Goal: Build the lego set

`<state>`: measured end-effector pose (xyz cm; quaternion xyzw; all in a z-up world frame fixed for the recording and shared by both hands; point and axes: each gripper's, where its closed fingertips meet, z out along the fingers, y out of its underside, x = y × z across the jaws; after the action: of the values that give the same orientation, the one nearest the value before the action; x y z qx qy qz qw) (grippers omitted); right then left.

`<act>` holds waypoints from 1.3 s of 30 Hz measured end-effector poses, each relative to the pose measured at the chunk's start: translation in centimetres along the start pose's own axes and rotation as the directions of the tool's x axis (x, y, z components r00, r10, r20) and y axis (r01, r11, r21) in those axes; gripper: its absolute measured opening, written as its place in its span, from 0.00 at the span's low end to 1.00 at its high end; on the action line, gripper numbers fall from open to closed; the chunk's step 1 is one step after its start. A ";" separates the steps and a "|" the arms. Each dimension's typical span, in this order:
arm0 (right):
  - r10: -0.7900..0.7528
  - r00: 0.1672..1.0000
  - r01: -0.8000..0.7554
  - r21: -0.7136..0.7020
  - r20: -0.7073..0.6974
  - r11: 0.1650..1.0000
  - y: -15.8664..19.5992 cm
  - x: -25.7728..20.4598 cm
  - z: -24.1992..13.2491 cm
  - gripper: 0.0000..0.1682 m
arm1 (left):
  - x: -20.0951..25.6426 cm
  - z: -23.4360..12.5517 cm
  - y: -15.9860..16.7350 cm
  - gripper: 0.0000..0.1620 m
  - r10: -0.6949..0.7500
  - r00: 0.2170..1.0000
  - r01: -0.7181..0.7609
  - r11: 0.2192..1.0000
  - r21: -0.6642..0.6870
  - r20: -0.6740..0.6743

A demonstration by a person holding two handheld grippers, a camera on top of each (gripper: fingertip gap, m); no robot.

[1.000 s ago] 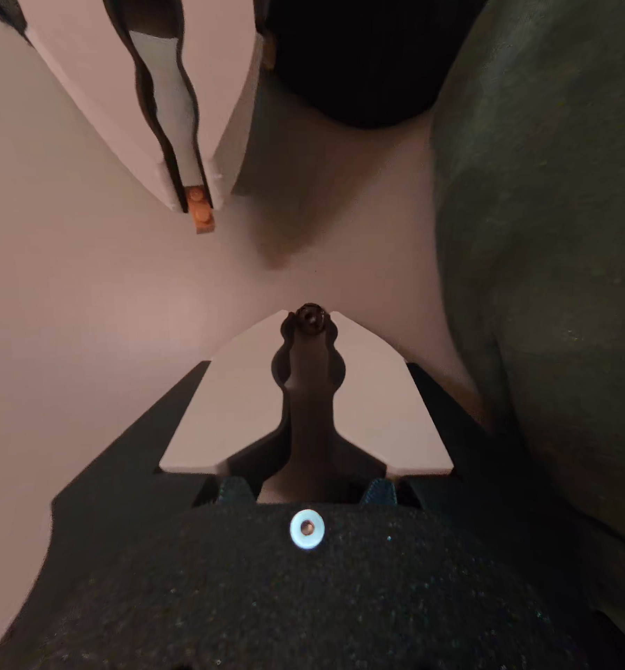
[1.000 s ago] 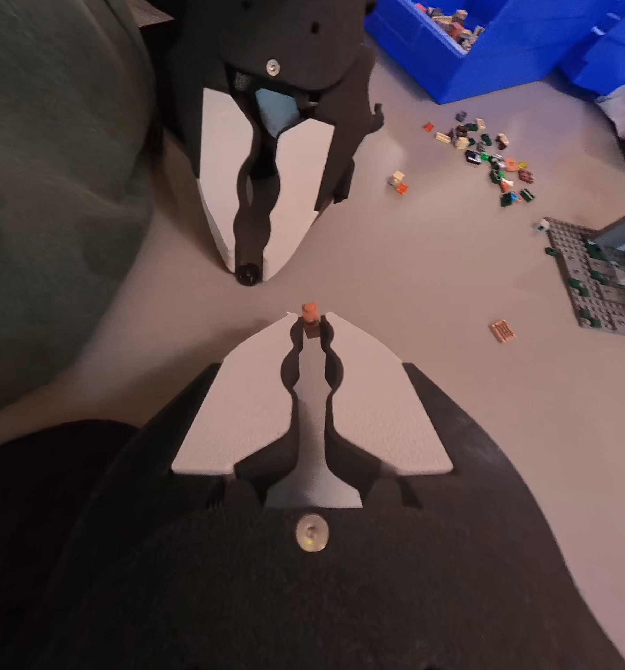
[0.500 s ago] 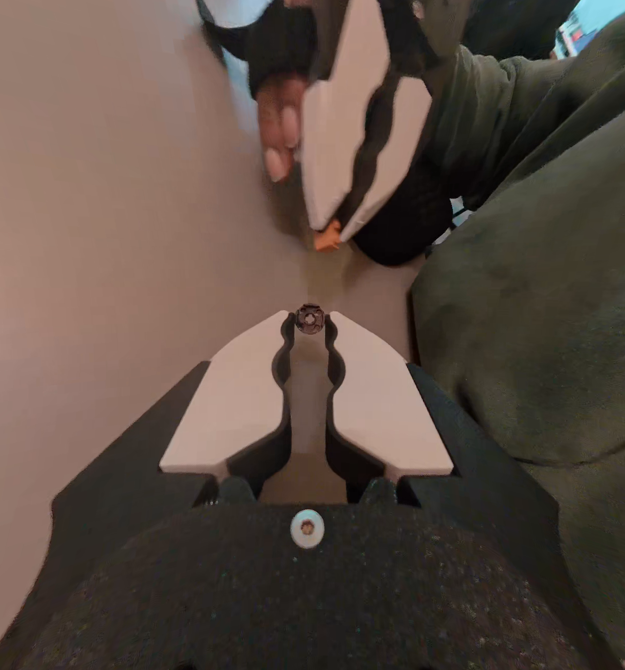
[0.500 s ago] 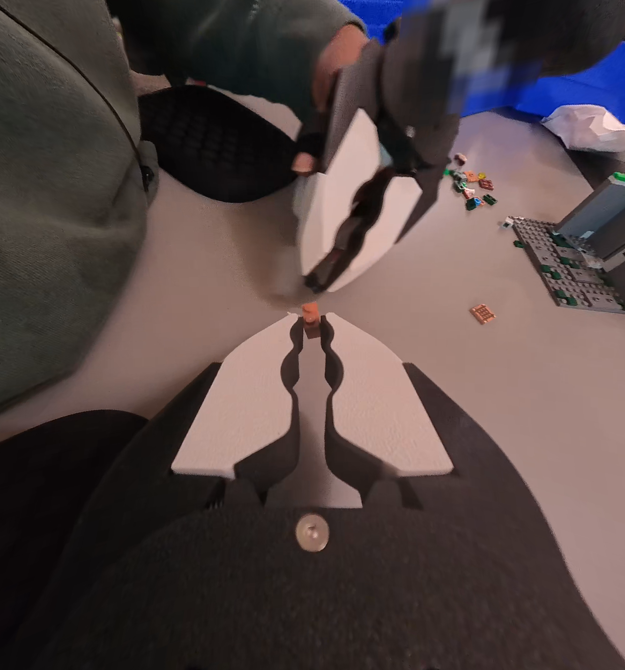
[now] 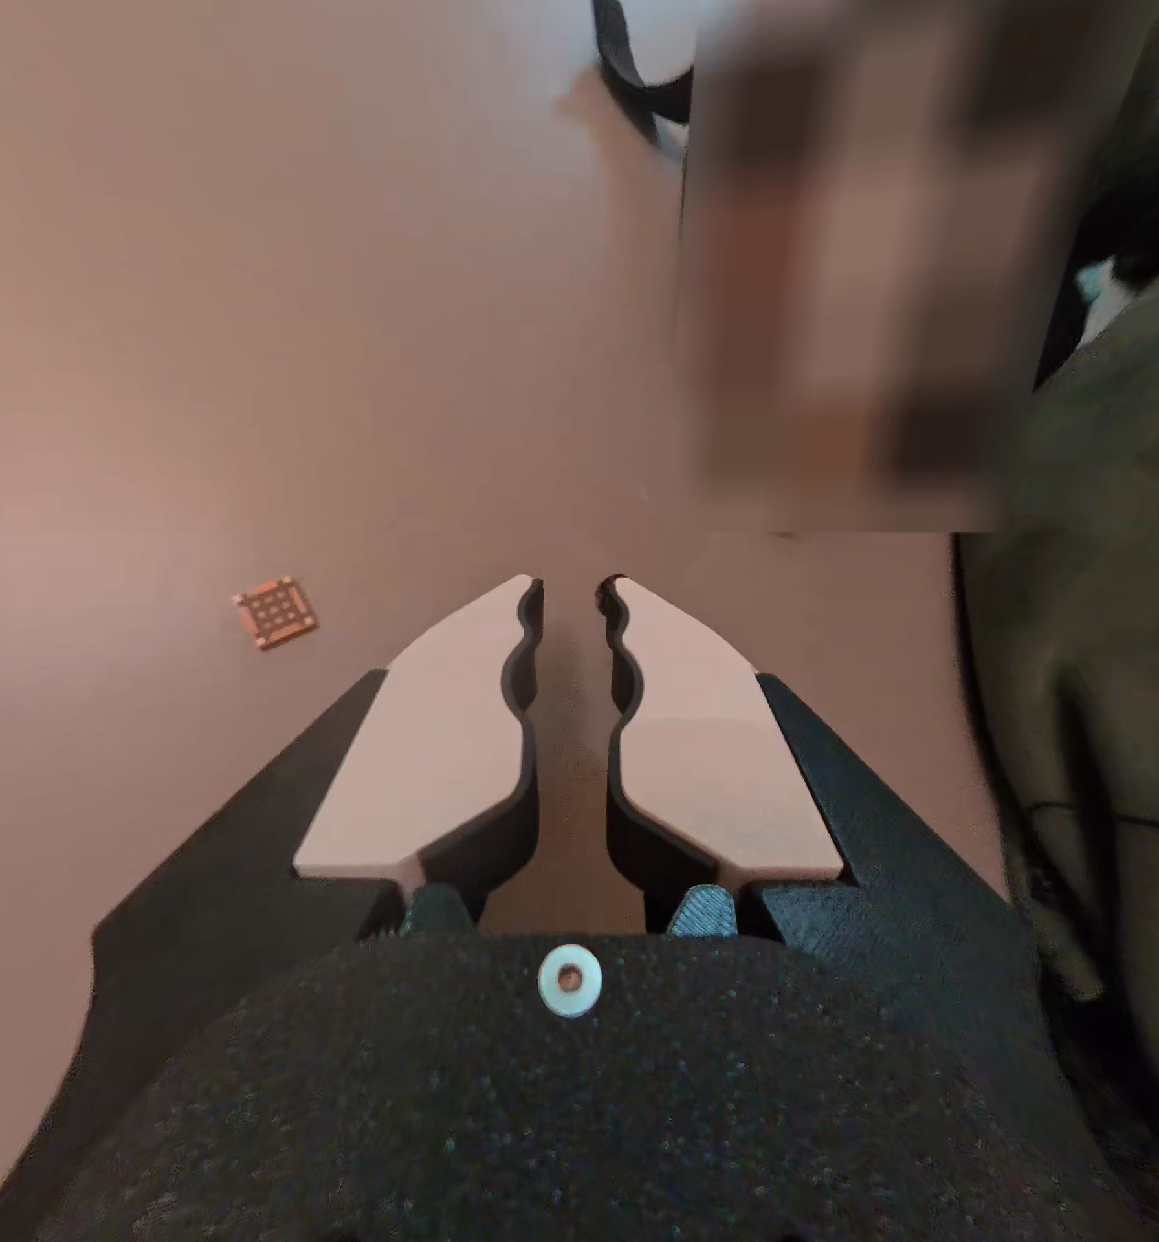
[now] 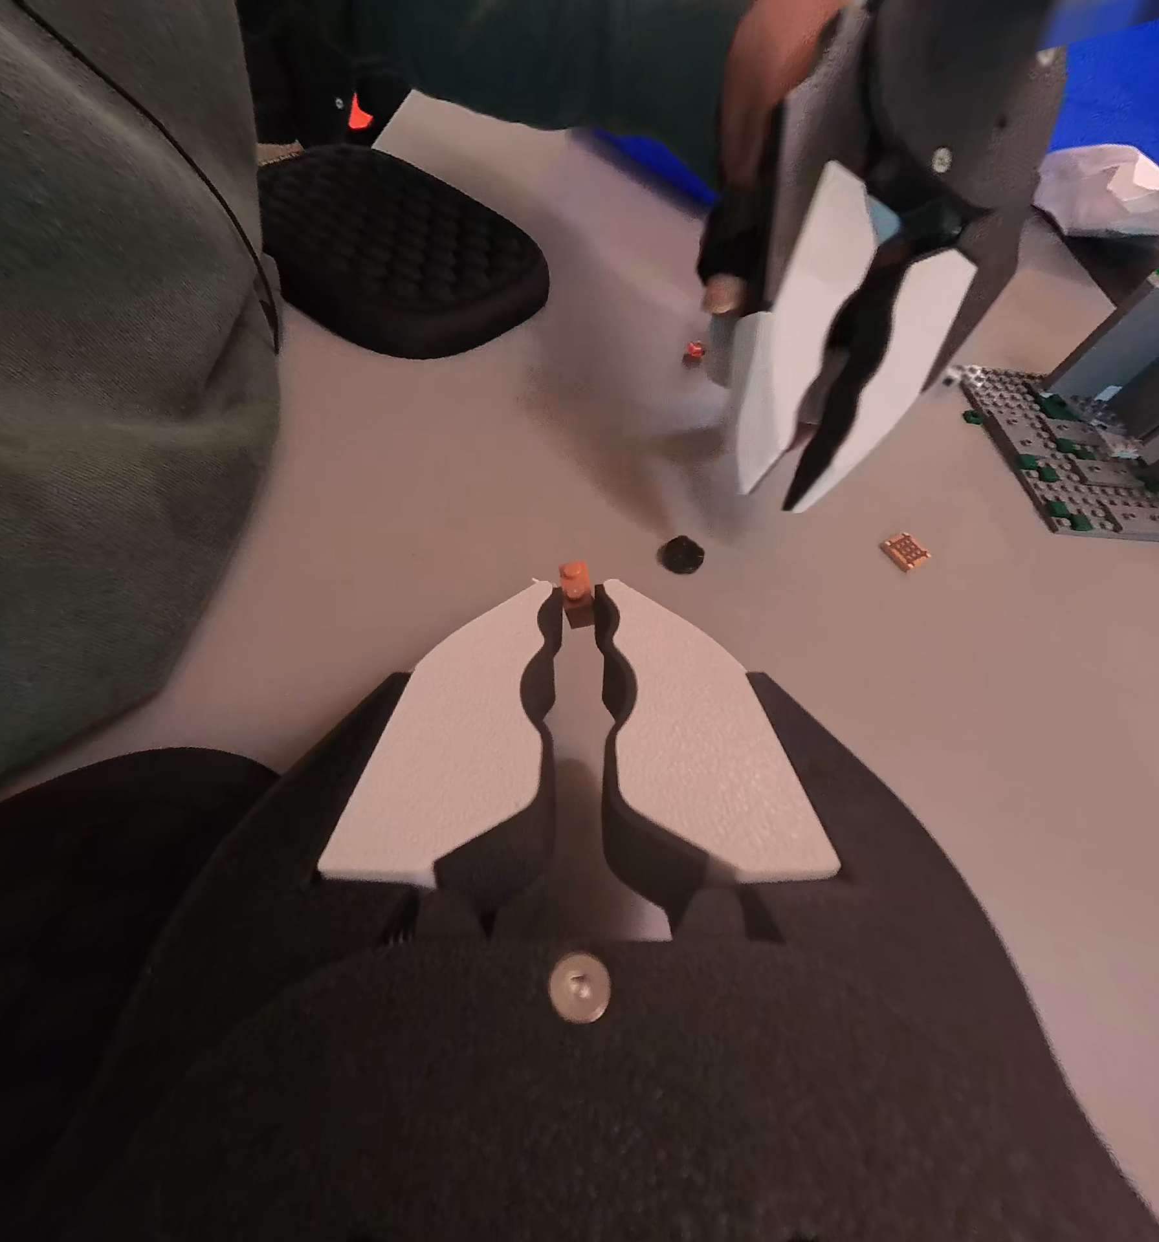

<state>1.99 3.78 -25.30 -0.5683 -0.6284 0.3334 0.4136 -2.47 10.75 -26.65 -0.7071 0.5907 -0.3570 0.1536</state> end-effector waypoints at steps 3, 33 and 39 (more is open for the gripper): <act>0.006 1.000 -0.006 -0.002 -0.008 1.000 0.1 0.3 0.1 0.05 | 1.5 1.1 0.9 0.10 0.152 0.988 -0.151 0.987 -0.048 0.030; 0.078 0.990 -0.078 0.012 -0.117 0.997 0.6 2.7 -0.2 0.05 | 1.7 2.6 0.5 0.06 0.404 0.852 -0.396 0.913 -0.097 0.332; 0.067 0.990 -0.067 0.002 -0.123 0.998 0.8 2.6 -0.3 0.05 | 3.6 2.9 0.4 0.05 0.472 0.824 -0.466 0.879 -0.100 0.313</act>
<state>2.60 6.49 -25.47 -0.6088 -0.5826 0.3109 0.4395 -0.58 6.61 -27.72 -0.5911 0.7156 -0.1800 0.3257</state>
